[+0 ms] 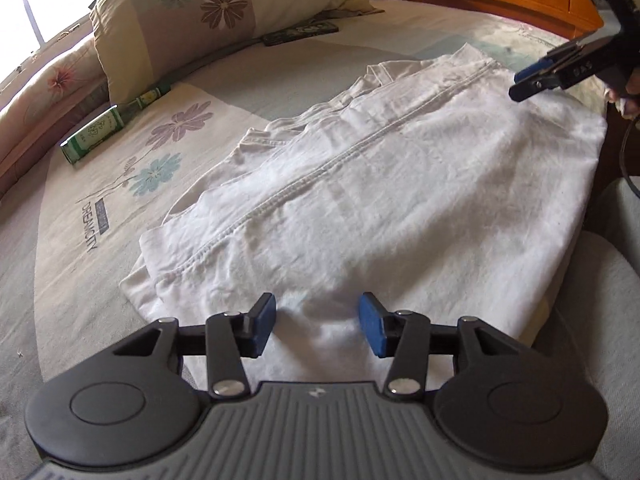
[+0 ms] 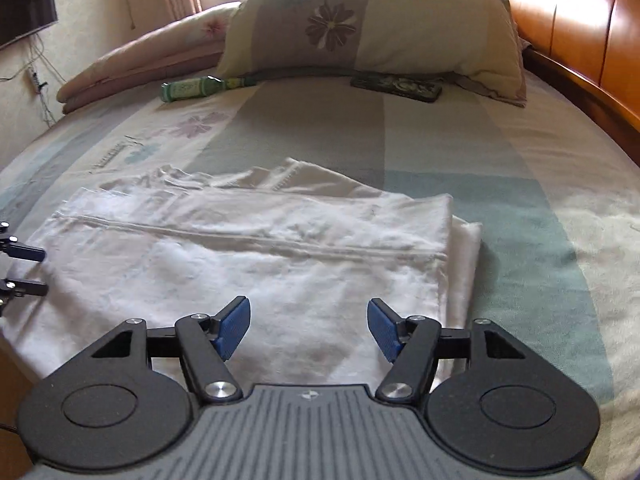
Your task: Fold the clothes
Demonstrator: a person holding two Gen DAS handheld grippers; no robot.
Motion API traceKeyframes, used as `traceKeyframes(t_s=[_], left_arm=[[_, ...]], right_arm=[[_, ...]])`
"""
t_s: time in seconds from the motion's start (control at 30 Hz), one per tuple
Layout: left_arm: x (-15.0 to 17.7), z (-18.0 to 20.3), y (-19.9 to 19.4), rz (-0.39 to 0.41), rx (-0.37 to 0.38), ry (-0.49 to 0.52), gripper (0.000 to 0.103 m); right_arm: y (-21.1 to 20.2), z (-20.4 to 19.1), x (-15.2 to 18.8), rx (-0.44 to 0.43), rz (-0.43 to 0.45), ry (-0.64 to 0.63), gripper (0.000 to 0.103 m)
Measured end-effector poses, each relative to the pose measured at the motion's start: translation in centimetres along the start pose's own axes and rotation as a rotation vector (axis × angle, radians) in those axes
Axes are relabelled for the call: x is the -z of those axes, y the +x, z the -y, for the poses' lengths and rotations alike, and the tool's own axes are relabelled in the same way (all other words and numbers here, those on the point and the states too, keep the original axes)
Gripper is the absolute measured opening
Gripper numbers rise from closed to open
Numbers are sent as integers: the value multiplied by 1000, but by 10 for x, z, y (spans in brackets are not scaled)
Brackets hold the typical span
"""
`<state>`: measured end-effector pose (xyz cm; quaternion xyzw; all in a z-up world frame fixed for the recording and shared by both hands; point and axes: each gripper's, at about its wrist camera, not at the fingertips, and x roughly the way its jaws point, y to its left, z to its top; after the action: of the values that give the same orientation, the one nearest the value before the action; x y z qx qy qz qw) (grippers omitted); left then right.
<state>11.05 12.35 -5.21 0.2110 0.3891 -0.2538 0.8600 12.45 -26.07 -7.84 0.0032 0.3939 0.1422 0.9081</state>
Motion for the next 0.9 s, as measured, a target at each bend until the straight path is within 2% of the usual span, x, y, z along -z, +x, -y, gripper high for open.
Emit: traceKeyframes(t_s=[0.03, 0.07, 0.1, 0.17, 0.23, 0.3, 0.37, 0.43, 0.47, 0.5, 0.53, 0.6, 0.63, 0.7, 0.8, 0.9], left_arm=[[5, -8, -1, -10, 3, -36, 60], [10, -15, -5, -20, -4, -67, 63], [12, -20, -9, -18, -12, -80, 63], [10, -29, -17, -9, -31, -84, 62], [0, -37, -19, 21, -52, -92, 61], [-16, -44, -13, 69, -23, -124, 61], [-26, -44, 0, 82, -5, -130, 62], [-36, -45, 14, 93, 11, -136, 62], [-35, -45, 23, 68, -4, -136, 62], [-32, -49, 34, 28, -33, -148, 64], [-29, -54, 36, 28, -39, -175, 72], [-26, -59, 34, 29, -58, -199, 73], [-27, -60, 31, 32, -68, -199, 72], [-31, -63, 28, 66, -42, -228, 72], [-38, -67, 23, 116, -3, -271, 74], [-43, -62, 28, 113, -9, -272, 74]], right_arm=[[1, 8, 4, 13, 3, 11, 70], [2, 15, 9, 24, 6, 22, 70], [-2, 22, 9, 4, 12, 51, 69], [-7, 22, 0, 61, 22, 41, 72], [-8, 19, -14, 69, 69, 12, 77], [-1, 16, -31, 34, 110, 31, 82], [14, 14, -45, 35, 129, 47, 86], [35, 16, -50, 49, 103, 71, 86], [45, 21, -49, 68, 74, 90, 86], [52, 25, -48, 87, 53, 105, 86], [58, 30, -47, 106, 34, 119, 86], [53, 27, -51, 111, 38, 122, 87], [49, 21, -57, 93, 59, 116, 90], [42, 11, -67, 55, 101, 103, 102], [53, -9, -94, 11, 114, 67, 103], [83, -21, -114, 145, 105, 3, 103]])
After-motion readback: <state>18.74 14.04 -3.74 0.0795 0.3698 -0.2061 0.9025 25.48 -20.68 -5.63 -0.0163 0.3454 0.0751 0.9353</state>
